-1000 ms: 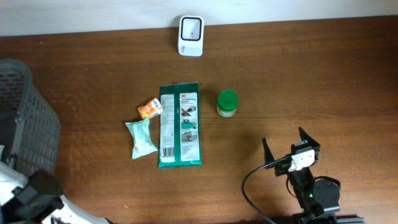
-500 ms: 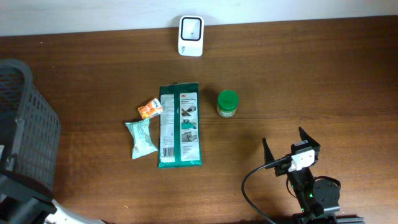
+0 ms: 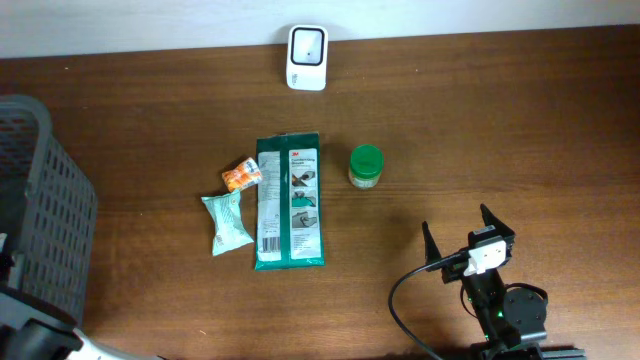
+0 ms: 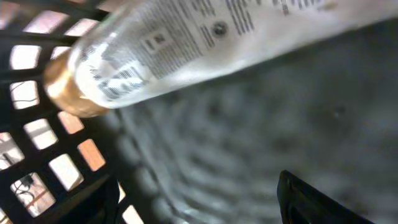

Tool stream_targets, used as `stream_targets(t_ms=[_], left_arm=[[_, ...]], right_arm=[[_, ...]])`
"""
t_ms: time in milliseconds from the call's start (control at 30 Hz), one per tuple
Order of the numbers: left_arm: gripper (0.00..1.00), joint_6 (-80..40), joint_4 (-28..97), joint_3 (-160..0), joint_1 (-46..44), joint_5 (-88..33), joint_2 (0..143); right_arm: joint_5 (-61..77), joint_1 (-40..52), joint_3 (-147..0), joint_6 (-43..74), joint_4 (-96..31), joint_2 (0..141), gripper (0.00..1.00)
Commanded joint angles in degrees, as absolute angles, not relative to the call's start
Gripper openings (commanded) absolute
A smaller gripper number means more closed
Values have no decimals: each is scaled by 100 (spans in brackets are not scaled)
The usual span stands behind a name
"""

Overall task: Scan the item barcode
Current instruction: 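Reach the left gripper into the basket and grasp the white Pantene tube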

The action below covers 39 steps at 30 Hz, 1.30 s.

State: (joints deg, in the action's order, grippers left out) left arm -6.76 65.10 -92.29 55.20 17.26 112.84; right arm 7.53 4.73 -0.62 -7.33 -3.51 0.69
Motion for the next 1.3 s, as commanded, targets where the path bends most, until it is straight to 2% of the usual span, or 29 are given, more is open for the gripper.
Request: stream_targets(t_ms=[0, 167, 300, 467, 533, 733, 800, 833, 900, 933, 1067, 1267], left_arm=[[79, -213, 6318, -9155, 5557, 1535, 11249], [82, 786, 5616, -8652, 5557, 1531, 11249], [79, 1166, 4703, -8298, 5557, 1522, 11249], [75, 2687, 3378, -8086, 5557, 1520, 11262], [75, 3035, 3166, -8042, 5570, 1518, 11299], [80, 3030, 3350, -7983, 5793, 1212, 11872], [74, 3030, 3457, -7983, 5793, 1162, 11893], [65, 3028, 3562, -7983, 5793, 1131, 11893], [27, 3026, 3769, -7985, 5787, 681, 11893], [2, 3026, 3850, -7985, 5774, 587, 11891], [0, 2961, 4064, -8003, 5371, 576, 11478], [0, 2547, 3927, -8191, 4517, 576, 9019]], right_arm=[[766, 528, -32, -705, -388, 32, 98], [766, 528, -32, -705, -388, 32, 98], [766, 528, -32, -705, -388, 30, 98], [766, 528, -32, -705, -388, 32, 99], [766, 528, -32, -705, -388, 32, 98], [766, 528, -32, -707, -388, 32, 98], [766, 528, -32, -707, -388, 32, 98], [766, 528, -32, -705, -386, 30, 98], [766, 528, -32, -705, -388, 30, 98], [766, 528, -32, -705, -388, 32, 98], [766, 528, -32, -705, -388, 32, 98], [766, 528, -32, -707, -388, 32, 98]])
